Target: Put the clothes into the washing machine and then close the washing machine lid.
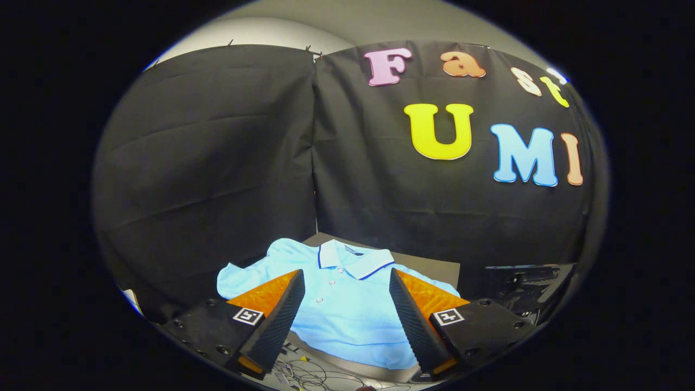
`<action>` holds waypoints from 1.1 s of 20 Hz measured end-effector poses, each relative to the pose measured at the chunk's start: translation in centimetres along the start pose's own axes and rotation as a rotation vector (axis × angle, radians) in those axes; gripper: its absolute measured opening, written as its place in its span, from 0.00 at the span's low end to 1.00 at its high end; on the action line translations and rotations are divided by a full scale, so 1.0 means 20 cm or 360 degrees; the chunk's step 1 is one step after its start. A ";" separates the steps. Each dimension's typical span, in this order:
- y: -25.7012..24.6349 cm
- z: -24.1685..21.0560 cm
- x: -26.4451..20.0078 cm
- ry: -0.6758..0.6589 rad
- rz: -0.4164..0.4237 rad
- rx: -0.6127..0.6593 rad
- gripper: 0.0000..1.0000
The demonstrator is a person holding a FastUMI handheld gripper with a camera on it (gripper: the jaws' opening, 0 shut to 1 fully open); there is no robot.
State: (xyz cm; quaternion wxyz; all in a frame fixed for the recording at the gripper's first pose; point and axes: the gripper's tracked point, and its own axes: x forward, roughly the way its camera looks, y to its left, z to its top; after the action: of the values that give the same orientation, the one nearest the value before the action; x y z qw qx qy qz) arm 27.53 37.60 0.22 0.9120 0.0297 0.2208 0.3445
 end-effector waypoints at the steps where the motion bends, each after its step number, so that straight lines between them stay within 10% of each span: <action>1: 0.00 0.00 0.04 0.0033 0.0018 -0.0002 0.97; 22: 0.04 -0.36 0.65 0.0765 0.0139 -0.0130 0.96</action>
State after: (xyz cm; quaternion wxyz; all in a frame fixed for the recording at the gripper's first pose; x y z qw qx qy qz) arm 32.71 45.87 -11.08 0.8178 -0.0805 0.4159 0.3895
